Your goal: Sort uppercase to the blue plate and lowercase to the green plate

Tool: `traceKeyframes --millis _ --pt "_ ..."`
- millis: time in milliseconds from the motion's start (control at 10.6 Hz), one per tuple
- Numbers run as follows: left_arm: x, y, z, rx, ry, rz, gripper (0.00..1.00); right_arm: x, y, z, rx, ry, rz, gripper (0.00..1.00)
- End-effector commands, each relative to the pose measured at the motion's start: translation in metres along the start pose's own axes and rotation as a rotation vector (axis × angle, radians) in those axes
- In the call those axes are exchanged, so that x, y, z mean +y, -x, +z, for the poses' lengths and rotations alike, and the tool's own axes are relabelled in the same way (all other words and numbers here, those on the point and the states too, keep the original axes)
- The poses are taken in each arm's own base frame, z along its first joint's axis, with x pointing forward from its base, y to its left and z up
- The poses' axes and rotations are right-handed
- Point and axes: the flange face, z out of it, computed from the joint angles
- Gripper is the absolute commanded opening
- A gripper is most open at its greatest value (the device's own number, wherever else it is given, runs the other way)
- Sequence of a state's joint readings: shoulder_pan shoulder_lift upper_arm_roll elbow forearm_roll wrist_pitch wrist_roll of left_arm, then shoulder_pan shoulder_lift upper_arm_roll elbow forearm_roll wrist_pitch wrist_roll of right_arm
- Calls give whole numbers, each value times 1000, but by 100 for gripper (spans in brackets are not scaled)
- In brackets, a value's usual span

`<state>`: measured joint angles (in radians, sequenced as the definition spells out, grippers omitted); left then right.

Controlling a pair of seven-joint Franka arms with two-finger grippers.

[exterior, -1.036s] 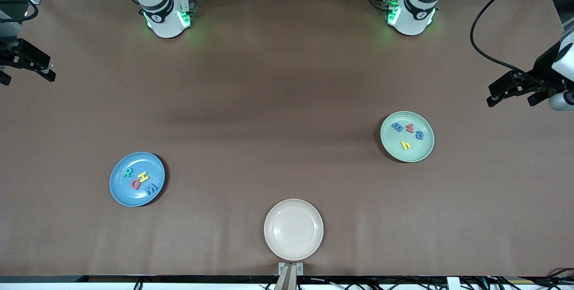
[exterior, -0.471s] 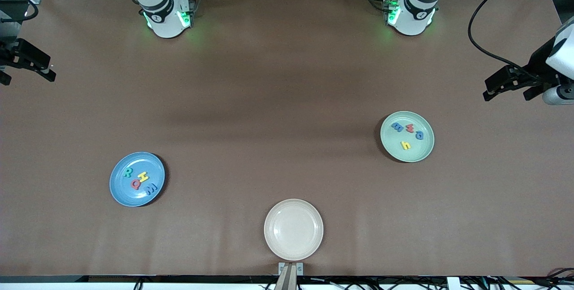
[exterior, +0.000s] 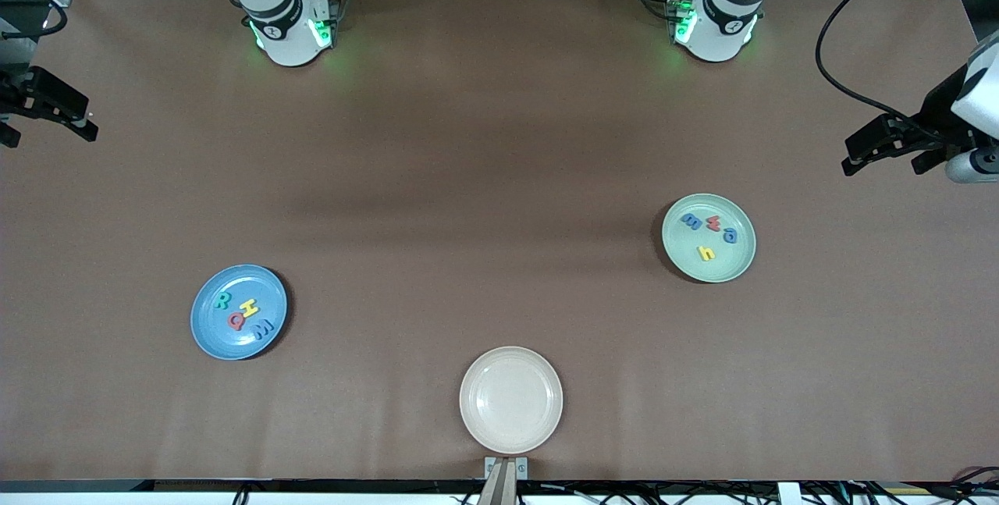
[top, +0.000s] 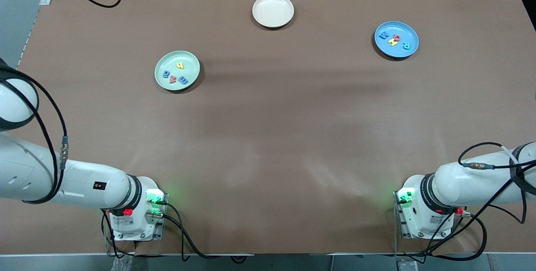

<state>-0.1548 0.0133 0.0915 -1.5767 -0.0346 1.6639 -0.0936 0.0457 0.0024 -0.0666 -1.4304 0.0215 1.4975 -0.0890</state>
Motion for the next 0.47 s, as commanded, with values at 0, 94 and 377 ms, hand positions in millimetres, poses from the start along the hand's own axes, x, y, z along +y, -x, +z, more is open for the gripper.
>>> traceKeyframes --millis 0,94,377 --pt "-3 14 -5 4 -12 9 100 1 3 -4 -15 -18 8 100" --pt "-3 14 -5 3 -16 9 100 1 4 -4 -15 -18 8 100" --pt "-4 13 -6 6 -22 10 100 1 4 -4 -15 -18 8 100"
